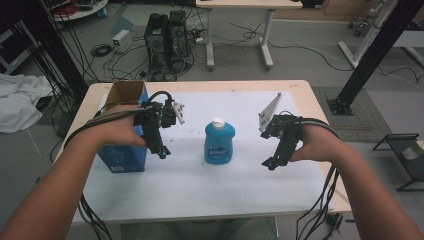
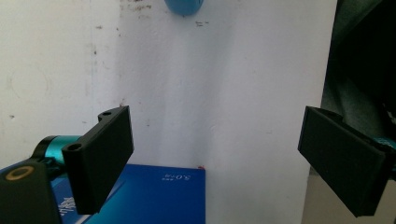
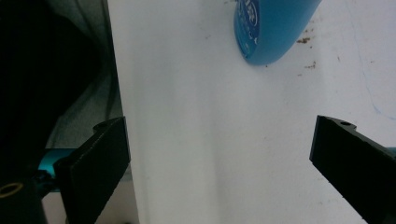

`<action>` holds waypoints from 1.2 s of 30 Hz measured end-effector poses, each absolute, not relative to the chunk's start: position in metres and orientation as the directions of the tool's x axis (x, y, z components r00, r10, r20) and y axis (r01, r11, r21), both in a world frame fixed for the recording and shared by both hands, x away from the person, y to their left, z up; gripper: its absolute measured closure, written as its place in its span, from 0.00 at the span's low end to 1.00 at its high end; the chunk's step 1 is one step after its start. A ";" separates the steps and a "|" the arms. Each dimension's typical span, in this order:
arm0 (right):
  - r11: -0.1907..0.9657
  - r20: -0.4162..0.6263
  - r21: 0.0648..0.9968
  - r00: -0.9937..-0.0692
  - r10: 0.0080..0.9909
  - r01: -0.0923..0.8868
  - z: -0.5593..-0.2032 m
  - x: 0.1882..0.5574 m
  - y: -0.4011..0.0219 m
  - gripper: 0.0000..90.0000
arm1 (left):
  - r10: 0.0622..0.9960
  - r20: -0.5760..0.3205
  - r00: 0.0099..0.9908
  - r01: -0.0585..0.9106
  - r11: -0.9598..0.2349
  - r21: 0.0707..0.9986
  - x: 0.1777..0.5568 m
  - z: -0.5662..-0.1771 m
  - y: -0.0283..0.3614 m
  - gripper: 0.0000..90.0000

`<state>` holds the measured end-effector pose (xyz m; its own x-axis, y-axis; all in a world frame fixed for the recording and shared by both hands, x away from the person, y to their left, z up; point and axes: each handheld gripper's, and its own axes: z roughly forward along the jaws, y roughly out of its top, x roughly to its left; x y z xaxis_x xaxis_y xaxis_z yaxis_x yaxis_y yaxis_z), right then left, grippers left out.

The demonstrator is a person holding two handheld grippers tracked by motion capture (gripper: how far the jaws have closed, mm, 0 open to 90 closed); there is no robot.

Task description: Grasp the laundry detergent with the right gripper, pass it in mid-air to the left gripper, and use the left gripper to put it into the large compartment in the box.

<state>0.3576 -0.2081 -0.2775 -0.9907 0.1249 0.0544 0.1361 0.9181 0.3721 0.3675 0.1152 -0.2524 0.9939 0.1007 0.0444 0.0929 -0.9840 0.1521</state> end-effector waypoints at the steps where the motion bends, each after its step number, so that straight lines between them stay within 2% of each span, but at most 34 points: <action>1: 0.913 0.056 0.384 -0.991 0.124 0.136 -0.277 0.358 -0.209 0.04 | 0.101 0.042 0.994 0.094 -0.983 0.156 0.367 -0.253 0.116 0.12; 13: 0.805 0.083 0.562 -0.981 0.174 0.190 -0.285 0.365 -0.220 0.04 | 0.105 0.058 0.993 0.093 -0.979 0.182 0.366 -0.252 0.121 0.12; 22: 0.753 0.110 0.617 -0.973 0.202 0.226 -0.315 0.383 -0.228 0.03 | 0.107 0.053 0.993 0.096 -0.978 0.186 0.365 -0.253 0.123 0.11; 23: 0.752 0.149 0.599 -0.961 0.232 0.274 -0.317 0.382 -0.228 0.03 | 0.108 0.055 0.993 0.096 -0.978 0.185 0.365 -0.253 0.123 0.12; 26: 0.733 0.158 0.617 -0.957 0.242 0.287 -0.326 0.391 -0.227 0.03 | 0.110 0.055 0.992 0.098 -0.977 0.189 0.365 -0.252 0.123 0.12; 36: 0.719 0.127 0.651 -0.969 0.212 0.243 -0.344 0.414 -0.214 0.03 | 0.117 0.057 0.991 0.105 -0.976 0.190 0.364 -0.254 0.129 0.12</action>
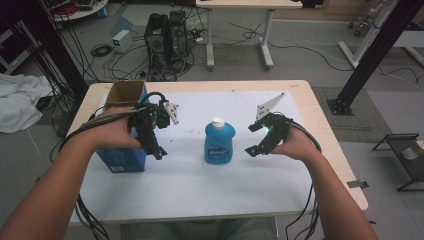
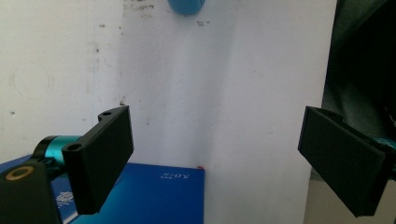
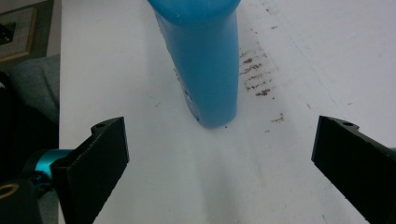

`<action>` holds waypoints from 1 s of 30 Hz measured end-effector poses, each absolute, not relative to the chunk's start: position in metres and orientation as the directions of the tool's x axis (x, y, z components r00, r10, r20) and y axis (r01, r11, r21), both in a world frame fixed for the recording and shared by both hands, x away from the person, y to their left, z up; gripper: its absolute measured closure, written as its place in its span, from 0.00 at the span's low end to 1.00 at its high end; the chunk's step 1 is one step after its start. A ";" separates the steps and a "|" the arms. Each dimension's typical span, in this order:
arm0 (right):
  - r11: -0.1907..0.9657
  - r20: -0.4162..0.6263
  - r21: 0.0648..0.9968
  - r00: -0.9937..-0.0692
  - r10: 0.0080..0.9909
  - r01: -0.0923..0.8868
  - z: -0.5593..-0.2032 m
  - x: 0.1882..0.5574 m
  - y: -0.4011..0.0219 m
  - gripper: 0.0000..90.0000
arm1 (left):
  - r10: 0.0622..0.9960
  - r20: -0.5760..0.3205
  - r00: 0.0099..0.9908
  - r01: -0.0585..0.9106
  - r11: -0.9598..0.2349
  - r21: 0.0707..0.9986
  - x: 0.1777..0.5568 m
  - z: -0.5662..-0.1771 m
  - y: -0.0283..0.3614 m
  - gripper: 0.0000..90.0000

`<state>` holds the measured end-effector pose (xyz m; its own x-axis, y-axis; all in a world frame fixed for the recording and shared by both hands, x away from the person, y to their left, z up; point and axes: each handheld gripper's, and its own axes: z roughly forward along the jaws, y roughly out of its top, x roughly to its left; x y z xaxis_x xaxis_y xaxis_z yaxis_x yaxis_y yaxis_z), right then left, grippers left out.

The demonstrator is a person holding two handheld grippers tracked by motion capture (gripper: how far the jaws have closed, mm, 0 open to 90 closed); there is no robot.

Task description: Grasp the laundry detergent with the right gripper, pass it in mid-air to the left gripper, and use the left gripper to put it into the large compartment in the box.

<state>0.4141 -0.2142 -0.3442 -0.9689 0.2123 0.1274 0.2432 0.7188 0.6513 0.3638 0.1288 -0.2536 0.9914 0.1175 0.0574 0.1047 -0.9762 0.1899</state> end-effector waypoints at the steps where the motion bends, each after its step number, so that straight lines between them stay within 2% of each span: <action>1: 0.718 0.143 0.643 -0.963 0.229 0.266 -0.345 0.413 -0.212 0.03 | 0.120 0.046 0.992 0.109 -0.974 0.201 0.364 -0.255 0.130 0.12; 11: 0.729 0.150 0.630 -0.963 0.225 0.268 -0.356 0.418 -0.195 0.03 | 0.119 0.039 0.992 0.109 -0.974 0.199 0.367 -0.260 0.130 0.12; 30: 0.712 0.144 0.662 -0.972 0.186 0.234 -0.378 0.427 -0.171 0.03 | 0.117 0.042 0.992 0.106 -0.974 0.198 0.363 -0.260 0.131 0.12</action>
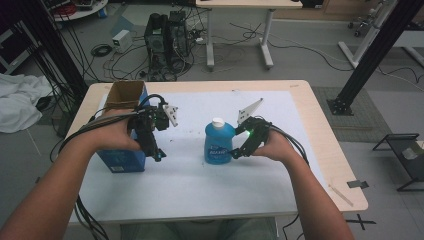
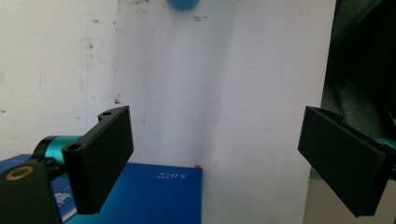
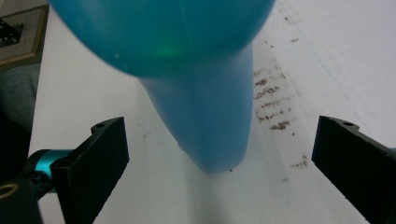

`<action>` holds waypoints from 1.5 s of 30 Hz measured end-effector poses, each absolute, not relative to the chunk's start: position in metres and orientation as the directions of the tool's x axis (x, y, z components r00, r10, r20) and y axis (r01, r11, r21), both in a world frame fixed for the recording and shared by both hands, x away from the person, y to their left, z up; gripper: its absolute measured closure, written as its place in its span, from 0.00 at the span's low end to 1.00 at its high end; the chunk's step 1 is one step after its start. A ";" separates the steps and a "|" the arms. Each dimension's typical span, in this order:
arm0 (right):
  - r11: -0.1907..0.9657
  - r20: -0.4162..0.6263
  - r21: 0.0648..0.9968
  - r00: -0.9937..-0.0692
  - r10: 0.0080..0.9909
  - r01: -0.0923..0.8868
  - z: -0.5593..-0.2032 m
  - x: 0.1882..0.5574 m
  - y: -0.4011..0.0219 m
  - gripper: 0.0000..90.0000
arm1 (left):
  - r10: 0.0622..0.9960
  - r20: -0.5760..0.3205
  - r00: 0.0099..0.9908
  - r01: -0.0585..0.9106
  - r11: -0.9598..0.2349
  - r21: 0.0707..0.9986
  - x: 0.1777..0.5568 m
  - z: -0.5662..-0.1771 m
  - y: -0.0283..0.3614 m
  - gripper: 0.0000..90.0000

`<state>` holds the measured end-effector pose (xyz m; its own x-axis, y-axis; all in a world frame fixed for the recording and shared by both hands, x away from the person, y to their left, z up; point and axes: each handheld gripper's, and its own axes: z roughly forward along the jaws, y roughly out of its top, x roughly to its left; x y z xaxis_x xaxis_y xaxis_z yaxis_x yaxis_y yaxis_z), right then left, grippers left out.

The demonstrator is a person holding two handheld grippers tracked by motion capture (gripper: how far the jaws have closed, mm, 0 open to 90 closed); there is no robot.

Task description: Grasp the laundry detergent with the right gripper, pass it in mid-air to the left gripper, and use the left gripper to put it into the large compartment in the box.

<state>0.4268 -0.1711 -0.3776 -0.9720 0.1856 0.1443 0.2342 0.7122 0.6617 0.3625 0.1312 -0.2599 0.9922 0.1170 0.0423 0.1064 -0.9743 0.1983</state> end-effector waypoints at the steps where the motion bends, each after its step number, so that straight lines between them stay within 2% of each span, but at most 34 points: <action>1: 0.711 0.150 0.662 -0.971 0.184 0.237 -0.379 0.427 -0.170 0.03 | 0.116 0.042 0.992 0.105 -0.975 0.197 0.363 -0.260 0.132 0.12; 33: 0.585 0.161 0.781 -0.975 0.150 0.219 -0.397 0.427 -0.155 0.04 | 0.130 0.034 0.991 0.121 -0.972 0.203 0.363 -0.267 0.137 0.12; 38: 0.574 0.163 0.792 -0.978 0.134 0.210 -0.401 0.427 -0.156 0.05 | 0.130 0.036 0.991 0.120 -0.971 0.205 0.364 -0.266 0.136 0.12; 42: 0.551 0.167 0.808 -0.978 0.125 0.209 -0.404 0.427 -0.158 0.10 | 0.130 0.038 0.991 0.120 -0.972 0.203 0.365 -0.268 0.135 0.12; 43: 0.554 0.170 0.805 -0.977 0.129 0.213 -0.405 0.426 -0.158 0.15 | 0.129 0.035 0.991 0.119 -0.973 0.197 0.365 -0.267 0.135 0.12; 45: 0.559 0.186 0.799 -0.975 0.124 0.223 -0.405 0.425 -0.158 0.15 | 0.128 0.038 0.991 0.118 -0.973 0.197 0.365 -0.267 0.134 0.12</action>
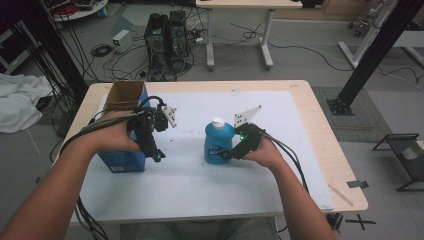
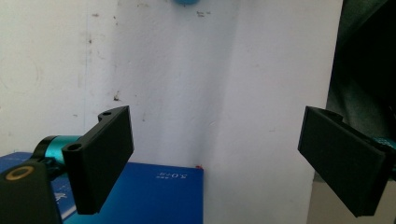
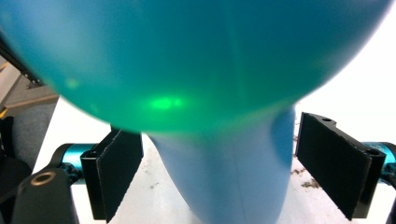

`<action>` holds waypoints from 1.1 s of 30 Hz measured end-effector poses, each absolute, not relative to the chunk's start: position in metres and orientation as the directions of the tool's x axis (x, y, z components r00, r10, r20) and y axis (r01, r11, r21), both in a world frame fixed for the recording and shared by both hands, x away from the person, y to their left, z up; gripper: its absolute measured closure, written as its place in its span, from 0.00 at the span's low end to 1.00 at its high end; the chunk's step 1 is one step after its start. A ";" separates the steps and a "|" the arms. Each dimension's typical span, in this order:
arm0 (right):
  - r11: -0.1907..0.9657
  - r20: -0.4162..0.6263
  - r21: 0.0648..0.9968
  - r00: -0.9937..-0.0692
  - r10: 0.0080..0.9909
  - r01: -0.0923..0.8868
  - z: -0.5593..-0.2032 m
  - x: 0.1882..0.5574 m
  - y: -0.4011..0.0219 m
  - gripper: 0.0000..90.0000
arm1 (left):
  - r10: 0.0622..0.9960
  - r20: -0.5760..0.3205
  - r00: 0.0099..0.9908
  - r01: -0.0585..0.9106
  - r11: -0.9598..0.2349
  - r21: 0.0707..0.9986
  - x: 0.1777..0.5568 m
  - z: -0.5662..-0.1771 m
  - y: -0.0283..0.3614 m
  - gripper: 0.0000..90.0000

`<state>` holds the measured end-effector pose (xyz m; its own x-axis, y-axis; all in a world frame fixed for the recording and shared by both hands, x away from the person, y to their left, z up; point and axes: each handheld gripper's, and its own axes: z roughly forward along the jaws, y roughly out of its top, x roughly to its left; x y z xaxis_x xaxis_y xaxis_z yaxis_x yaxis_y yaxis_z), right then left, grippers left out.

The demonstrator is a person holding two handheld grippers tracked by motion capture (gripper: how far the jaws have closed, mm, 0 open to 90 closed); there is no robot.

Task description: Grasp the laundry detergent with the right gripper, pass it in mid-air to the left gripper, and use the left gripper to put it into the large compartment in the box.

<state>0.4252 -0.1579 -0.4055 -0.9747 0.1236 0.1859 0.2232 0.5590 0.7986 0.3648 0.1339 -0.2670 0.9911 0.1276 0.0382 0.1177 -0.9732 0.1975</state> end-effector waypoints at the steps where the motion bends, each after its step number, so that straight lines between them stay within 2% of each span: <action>1: 0.558 0.185 0.799 -0.975 0.125 0.223 -0.406 0.425 -0.157 0.16 | 0.128 0.039 0.991 0.118 -0.973 0.198 0.365 -0.267 0.134 0.12; 4: 0.562 0.176 0.800 -0.978 0.116 0.211 -0.407 0.425 -0.155 0.16 | 0.127 0.037 0.991 0.118 -0.974 0.196 0.364 -0.266 0.134 0.12; 9: 0.567 0.180 0.797 -0.978 0.110 0.210 -0.407 0.424 -0.155 0.21 | 0.129 0.044 0.991 0.119 -0.975 0.185 0.364 -0.266 0.135 0.12; 11: 0.562 0.169 0.804 -0.981 0.096 0.194 -0.406 0.425 -0.156 0.27 | 0.129 0.039 0.991 0.119 -0.973 0.196 0.365 -0.267 0.135 0.12; 20: 0.571 0.164 0.799 -0.982 0.094 0.188 -0.407 0.424 -0.155 0.31 | 0.127 0.047 0.991 0.116 -0.975 0.188 0.366 -0.267 0.134 0.12; 23: 0.568 0.157 0.800 -0.982 0.110 0.191 -0.406 0.424 -0.156 0.36 | 0.130 0.044 0.991 0.119 -0.974 0.192 0.366 -0.267 0.134 0.12; 33: 0.566 0.158 0.800 -0.981 0.116 0.196 -0.407 0.424 -0.156 0.40 | 0.131 0.038 0.991 0.121 -0.973 0.194 0.366 -0.267 0.134 0.12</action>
<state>0.4242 -0.1555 -0.4073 -0.9806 0.1157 0.1584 0.1961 0.5664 0.8004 0.3661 0.1341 -0.2673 0.9906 0.1311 0.0385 0.1213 -0.9734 0.1943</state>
